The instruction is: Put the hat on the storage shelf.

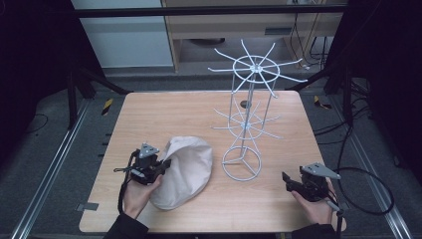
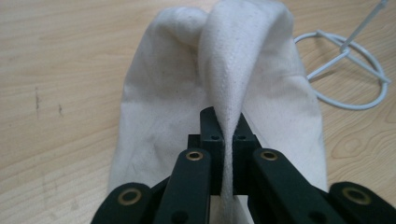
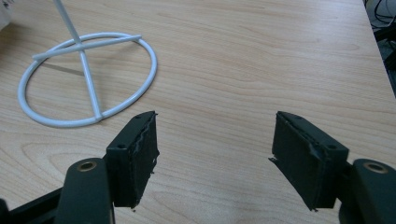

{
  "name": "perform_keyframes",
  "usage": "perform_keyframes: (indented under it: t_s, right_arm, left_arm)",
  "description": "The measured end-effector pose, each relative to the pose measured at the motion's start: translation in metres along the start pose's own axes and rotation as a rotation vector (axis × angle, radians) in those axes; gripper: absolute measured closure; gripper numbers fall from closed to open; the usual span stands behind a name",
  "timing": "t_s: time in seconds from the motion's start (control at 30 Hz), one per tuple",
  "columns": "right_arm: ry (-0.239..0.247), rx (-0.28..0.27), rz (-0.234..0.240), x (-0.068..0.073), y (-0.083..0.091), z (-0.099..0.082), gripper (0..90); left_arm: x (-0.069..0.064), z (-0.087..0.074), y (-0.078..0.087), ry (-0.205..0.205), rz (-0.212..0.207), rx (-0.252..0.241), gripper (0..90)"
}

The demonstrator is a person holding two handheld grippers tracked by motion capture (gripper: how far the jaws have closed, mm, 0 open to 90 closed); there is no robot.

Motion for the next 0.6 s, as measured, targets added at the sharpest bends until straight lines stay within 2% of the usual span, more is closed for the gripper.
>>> perform_keyframes:
  t_s: [0.13, 0.27, 0.43, 0.6]
  right_arm:
    - [0.002, -0.001, 0.001, 0.0, 0.0, 0.0, 31.2]
    - [0.0, -0.001, 0.003, 0.0, 0.0, 0.001, 31.1]
    - [-0.004, -0.006, 0.005, 0.001, 0.001, 0.001, 31.1]
    - [0.01, -0.007, 0.001, 0.0, 0.0, 0.001, 31.1]
  left_arm:
    - [0.0, 0.002, 0.008, -0.001, -0.005, -0.034, 88.2]
    - [0.001, 0.006, 0.021, 0.005, -0.019, -0.091, 88.2]
    - [0.001, 0.01, 0.032, 0.003, -0.027, -0.131, 88.2]
    - [0.004, 0.014, 0.042, 0.018, -0.031, -0.182, 88.2]
Point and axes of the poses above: each handheld gripper's, and its own axes: y roughly backward along the jaws, z roughly out of its top, x roughly to its left, the point moved 2 cm from there along -y, roughly forward along the jaws, and after that the axes turned 5 degrees about z, right-handed, at the moved point
